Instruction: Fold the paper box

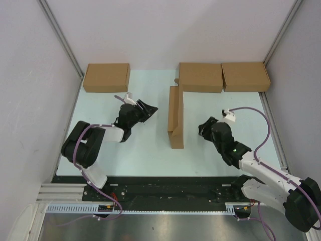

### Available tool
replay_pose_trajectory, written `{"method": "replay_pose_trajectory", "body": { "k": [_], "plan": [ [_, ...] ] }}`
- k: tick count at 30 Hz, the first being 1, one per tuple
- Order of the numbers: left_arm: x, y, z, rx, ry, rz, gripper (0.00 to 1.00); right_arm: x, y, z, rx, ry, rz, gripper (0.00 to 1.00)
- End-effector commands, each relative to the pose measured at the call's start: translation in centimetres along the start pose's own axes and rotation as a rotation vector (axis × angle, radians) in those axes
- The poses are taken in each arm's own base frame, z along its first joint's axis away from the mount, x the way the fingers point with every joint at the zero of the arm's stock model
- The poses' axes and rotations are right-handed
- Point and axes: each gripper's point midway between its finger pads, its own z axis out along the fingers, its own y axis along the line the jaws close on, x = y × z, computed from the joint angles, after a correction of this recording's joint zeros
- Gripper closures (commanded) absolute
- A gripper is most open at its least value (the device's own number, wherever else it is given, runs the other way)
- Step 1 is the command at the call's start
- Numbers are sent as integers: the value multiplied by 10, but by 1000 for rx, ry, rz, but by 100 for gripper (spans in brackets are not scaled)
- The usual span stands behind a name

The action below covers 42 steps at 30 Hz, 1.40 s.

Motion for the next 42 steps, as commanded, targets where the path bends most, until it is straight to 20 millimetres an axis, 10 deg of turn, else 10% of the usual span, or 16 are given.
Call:
{"method": "replay_pose_trajectory", "body": {
  "k": [1,11,42],
  "plan": [
    [-28,-35,-12,31,-88,20,48,-81,56,2,-170,-129,12,45],
    [-61,-142,-18,263,-30,211,41,-107,68,23,-250,-63,36,44],
    [5,-125,-14,45,193,699,32,-104,73,64,-272,-14,32,41]
  ]
}}
